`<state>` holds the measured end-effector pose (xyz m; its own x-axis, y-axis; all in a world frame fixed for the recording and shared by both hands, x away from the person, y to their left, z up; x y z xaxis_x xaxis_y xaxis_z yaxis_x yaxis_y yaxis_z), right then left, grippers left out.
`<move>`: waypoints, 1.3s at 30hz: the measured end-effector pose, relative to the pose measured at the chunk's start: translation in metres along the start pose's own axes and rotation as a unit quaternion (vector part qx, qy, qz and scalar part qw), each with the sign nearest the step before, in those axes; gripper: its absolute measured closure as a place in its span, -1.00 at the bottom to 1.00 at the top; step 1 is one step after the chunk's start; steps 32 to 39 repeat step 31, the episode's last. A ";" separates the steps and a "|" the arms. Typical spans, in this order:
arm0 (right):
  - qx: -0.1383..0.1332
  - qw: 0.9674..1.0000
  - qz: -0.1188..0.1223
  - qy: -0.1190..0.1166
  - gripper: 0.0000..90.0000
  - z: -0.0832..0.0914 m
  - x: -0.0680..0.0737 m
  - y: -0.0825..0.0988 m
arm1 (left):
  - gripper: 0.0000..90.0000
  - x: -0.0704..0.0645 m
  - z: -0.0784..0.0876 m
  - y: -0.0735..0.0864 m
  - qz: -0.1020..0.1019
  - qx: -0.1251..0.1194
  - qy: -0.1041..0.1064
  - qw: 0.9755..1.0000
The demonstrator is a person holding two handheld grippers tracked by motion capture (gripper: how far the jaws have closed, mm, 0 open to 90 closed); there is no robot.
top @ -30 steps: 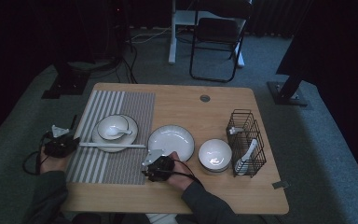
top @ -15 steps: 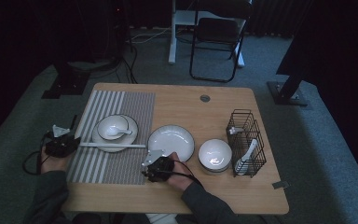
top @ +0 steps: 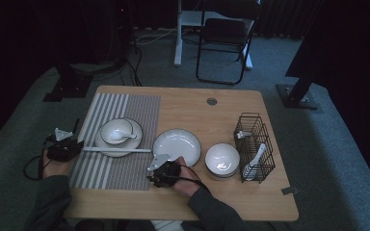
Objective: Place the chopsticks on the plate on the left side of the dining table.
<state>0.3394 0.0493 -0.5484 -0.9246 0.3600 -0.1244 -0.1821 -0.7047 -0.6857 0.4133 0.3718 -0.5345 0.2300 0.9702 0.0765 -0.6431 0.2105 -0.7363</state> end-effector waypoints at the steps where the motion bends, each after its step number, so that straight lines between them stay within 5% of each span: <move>1: 0.000 1.000 0.000 0.000 0.36 0.000 0.000 0.000 | 0.56 0.000 0.000 0.000 0.001 -0.001 0.000 1.000; 39: -0.004 1.000 -0.004 -0.001 0.35 0.001 0.000 0.000 | 0.56 -0.006 0.021 -0.018 -0.002 -0.040 -0.003 0.999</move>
Point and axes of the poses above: each handheld gripper's, and its own axes: z roughly backward along the jaws, y roughly out of its underside, x roughly to its left, the point moved 7 cm from there along -z, roughly forward along the jaws, and after that the axes turned 2 degrees about y, right-handed, at the moved point
